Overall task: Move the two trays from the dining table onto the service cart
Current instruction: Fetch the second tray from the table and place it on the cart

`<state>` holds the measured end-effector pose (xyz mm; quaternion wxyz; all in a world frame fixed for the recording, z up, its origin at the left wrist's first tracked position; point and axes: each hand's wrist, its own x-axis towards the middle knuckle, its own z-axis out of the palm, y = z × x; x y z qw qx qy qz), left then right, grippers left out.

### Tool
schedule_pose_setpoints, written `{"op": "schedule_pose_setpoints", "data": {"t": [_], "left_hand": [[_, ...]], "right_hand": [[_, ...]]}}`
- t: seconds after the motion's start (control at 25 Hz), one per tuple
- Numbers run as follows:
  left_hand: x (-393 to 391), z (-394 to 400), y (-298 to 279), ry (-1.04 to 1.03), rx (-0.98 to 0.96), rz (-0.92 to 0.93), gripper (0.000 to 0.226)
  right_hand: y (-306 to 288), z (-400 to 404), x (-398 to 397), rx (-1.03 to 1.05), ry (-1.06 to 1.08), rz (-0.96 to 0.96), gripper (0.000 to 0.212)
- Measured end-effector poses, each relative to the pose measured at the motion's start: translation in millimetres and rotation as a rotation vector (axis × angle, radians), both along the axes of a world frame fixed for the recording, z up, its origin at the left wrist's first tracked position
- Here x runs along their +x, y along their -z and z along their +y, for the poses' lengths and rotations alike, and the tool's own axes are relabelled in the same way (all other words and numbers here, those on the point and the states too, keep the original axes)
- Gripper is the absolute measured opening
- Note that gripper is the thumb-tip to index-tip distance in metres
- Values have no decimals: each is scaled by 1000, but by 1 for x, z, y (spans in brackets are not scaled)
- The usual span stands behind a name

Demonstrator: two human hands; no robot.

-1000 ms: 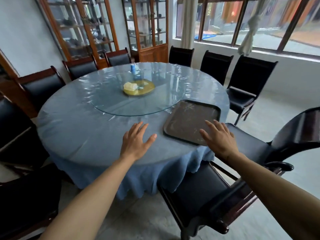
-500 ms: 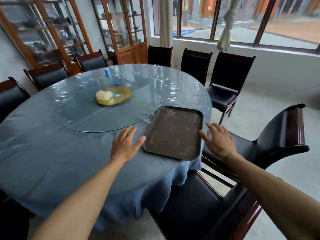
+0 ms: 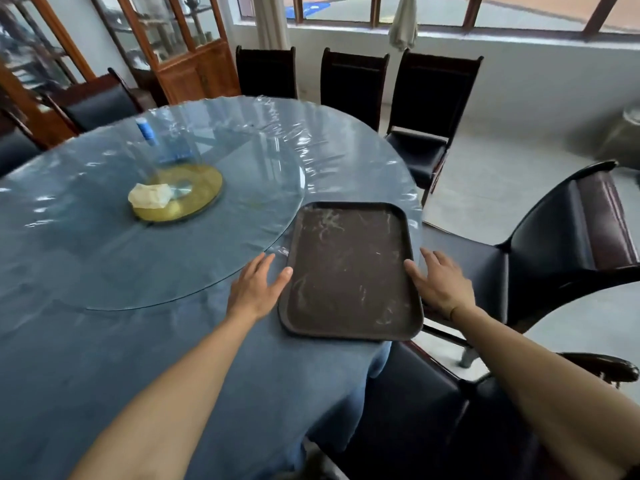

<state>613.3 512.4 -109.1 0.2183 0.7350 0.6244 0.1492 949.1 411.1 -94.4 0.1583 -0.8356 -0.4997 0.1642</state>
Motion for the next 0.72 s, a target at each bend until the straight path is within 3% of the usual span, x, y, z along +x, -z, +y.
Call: {"op": "schedule_pose_setpoints", "data": {"t": [0.36,0.72], "left_hand": [[8,86,66,-2,-290,-47,72],[40,141,96,-152,-549,-343,61]], "right_hand": [[55,59,8,-115,173,227,67],[98,111,22,-173,263,382,61]]}}
